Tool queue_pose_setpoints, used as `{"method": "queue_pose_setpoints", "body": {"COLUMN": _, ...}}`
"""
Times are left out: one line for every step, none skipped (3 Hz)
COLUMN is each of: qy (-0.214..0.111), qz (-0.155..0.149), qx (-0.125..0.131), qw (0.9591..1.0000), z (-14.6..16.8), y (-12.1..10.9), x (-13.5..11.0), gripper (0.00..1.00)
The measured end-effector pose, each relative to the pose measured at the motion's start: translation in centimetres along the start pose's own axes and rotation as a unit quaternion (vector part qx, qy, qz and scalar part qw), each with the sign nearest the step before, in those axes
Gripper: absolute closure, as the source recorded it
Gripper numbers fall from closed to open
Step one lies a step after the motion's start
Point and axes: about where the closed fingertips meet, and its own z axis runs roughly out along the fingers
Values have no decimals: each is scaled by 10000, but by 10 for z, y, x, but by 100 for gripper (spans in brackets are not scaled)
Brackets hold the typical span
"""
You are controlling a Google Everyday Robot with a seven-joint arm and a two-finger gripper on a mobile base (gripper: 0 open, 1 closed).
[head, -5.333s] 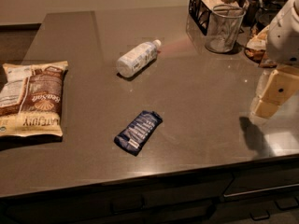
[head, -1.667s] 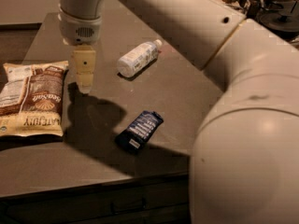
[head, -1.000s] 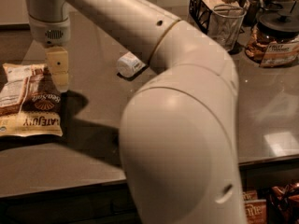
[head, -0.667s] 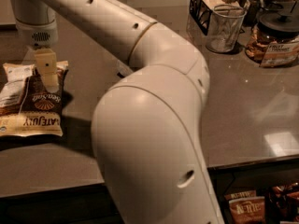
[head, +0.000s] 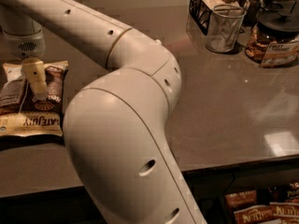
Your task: Move brown chip bag near blue plastic bottle
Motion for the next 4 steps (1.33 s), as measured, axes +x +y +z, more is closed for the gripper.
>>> {"method": "queue_pose_setpoints", "body": {"qy": 157, "qz": -49, "qx": -89, "qw": 9998, "z": 8, "y": 0, "x": -1, "gripper": 17}}
{"method": "queue_pose_setpoints", "body": {"qy": 280, "qz": -57, "qx": -75, "qw": 9996, "z": 8, "y": 0, "x": 6, "gripper": 41}}
{"method": "queue_pose_setpoints", "body": {"qy": 439, "qz": -59, "qx": 84, "qw": 9990, "z": -2, "y": -5, "x": 26, "gripper": 64}}
{"method": "queue_pose_setpoints", "body": {"qy": 665, "qz": -220, "qx": 272, "qw": 9972, "z": -19, "y": -13, "x": 58, "gripper": 88}}
